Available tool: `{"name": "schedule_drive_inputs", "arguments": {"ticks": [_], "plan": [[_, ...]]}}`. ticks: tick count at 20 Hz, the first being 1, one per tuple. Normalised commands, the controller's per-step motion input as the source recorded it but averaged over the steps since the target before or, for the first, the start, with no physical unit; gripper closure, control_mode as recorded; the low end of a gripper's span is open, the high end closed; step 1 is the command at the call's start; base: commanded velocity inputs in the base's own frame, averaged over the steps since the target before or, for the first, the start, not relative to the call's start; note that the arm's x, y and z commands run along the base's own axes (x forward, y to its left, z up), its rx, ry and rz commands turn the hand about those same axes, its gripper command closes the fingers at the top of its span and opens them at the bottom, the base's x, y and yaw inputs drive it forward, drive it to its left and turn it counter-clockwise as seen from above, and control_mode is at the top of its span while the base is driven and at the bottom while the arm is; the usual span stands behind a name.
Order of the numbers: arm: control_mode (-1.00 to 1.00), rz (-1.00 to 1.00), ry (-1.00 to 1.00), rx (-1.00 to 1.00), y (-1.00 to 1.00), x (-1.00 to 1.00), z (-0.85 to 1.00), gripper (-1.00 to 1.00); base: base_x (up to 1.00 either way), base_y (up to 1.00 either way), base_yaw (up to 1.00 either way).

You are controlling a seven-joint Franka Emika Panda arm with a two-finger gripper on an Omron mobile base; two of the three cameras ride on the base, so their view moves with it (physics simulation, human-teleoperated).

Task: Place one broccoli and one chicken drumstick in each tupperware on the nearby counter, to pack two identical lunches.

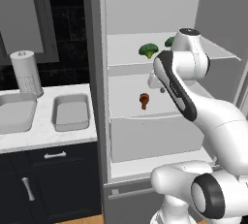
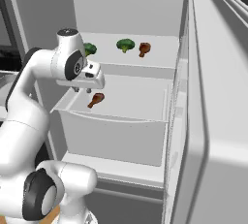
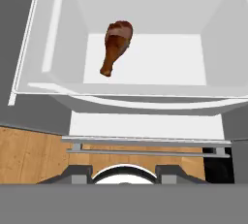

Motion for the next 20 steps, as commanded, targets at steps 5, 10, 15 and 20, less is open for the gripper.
{"name": "schedule_drive_inputs", "arguments": {"ticks": [5,10,15,20], "plan": [[-1.0,0.0,-0.14,0.0,-0.22,-0.12,0.22,-1.0,0.0,0.0,0.0],[-1.0,0.0,-0.27,0.0,-0.65,-0.1,0.69,-1.0,0.0,0.0,0.0],[-1.0,0.0,-0.26,0.0,-0.68,0.0,0.7,-1.0,0.0,0.0,0.0],[-1.0,0.0,-0.18,0.0,-0.65,0.11,0.51,-1.0,0.0,0.0,0.0]]}}
